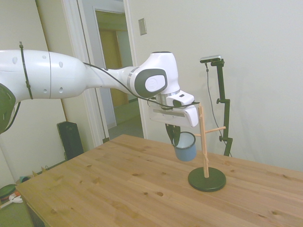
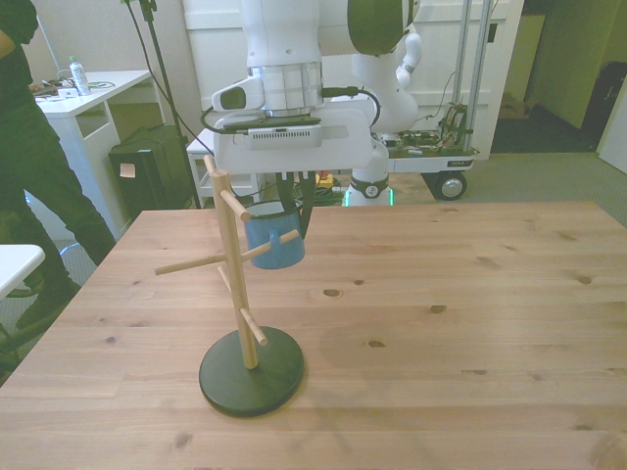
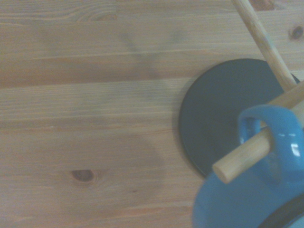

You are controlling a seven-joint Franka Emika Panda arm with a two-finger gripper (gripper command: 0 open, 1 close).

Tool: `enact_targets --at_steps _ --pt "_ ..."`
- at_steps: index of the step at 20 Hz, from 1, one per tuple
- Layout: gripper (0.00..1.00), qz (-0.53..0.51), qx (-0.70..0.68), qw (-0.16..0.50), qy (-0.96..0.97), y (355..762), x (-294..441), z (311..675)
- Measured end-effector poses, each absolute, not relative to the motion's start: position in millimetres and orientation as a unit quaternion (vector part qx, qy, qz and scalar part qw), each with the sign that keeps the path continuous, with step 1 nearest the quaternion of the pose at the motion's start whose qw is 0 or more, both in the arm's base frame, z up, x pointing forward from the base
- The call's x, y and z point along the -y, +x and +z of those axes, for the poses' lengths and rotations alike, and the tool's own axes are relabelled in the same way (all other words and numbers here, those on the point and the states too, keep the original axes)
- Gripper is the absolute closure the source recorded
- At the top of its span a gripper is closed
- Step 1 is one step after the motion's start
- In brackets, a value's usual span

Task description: Hang the mug

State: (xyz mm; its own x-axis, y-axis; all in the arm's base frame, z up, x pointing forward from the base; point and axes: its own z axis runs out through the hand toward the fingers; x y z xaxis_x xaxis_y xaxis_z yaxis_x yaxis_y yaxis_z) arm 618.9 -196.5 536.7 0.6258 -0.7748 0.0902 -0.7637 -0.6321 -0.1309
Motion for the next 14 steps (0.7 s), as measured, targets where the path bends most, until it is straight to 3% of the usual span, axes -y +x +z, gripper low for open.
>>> enact_targets --at_steps 8,14 --pt "0.0 -0.072 -0.429 0.044 -0.899 603 195 539" --pt "0.0 -0.056 -0.434 0.059 -0.897 538 170 535"
